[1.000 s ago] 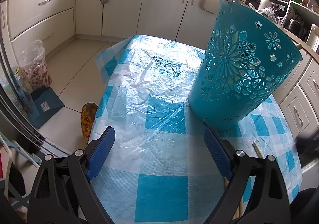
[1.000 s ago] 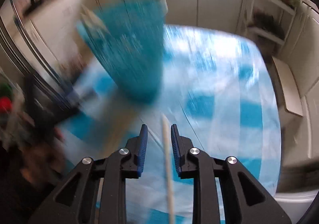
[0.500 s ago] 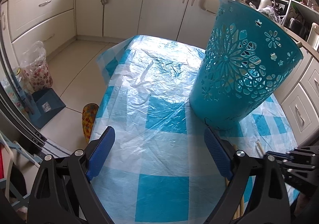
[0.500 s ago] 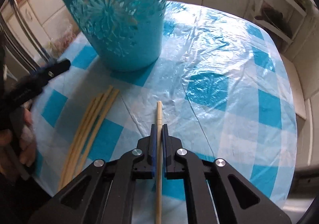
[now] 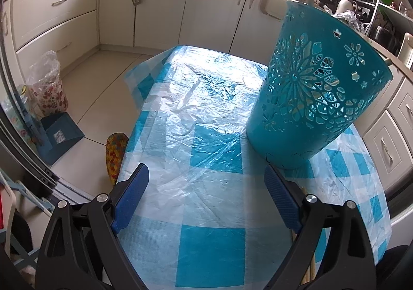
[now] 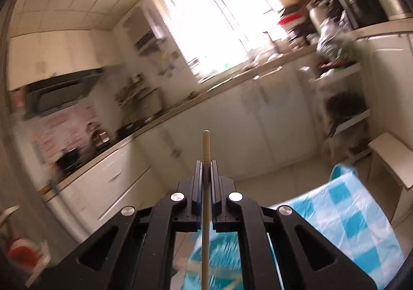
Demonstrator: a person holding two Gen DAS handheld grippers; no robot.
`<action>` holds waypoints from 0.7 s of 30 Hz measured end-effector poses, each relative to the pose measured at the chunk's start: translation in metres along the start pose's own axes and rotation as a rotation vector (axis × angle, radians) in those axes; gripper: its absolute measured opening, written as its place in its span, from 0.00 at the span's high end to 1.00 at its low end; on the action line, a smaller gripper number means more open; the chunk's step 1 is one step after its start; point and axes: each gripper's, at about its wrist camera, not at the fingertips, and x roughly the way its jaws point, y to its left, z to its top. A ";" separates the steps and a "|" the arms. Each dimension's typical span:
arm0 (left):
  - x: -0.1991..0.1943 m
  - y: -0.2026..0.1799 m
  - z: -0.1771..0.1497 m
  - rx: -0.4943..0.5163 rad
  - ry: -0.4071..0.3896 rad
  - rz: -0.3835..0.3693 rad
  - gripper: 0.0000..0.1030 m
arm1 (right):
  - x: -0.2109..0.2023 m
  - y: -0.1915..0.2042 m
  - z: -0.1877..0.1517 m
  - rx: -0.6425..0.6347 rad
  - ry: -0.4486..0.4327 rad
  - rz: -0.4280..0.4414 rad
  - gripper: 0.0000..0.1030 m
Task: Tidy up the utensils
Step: 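Carry the chopstick over the teal basket and open the right gripper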
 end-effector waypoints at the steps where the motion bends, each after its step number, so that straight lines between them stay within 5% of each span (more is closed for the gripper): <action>1: 0.000 -0.001 0.000 0.002 0.000 -0.003 0.15 | 0.010 0.003 -0.004 -0.026 -0.024 -0.039 0.94; 6: 0.000 0.001 0.000 0.007 0.003 -0.014 0.15 | 0.043 0.005 -0.028 -0.111 0.015 -0.133 0.94; 13: 0.000 0.002 0.000 0.003 0.006 -0.014 0.15 | 0.032 0.003 -0.057 -0.131 0.126 -0.096 0.93; 21: -0.002 0.006 0.000 -0.015 -0.007 -0.020 0.15 | -0.049 0.003 -0.085 -0.191 0.163 -0.098 0.75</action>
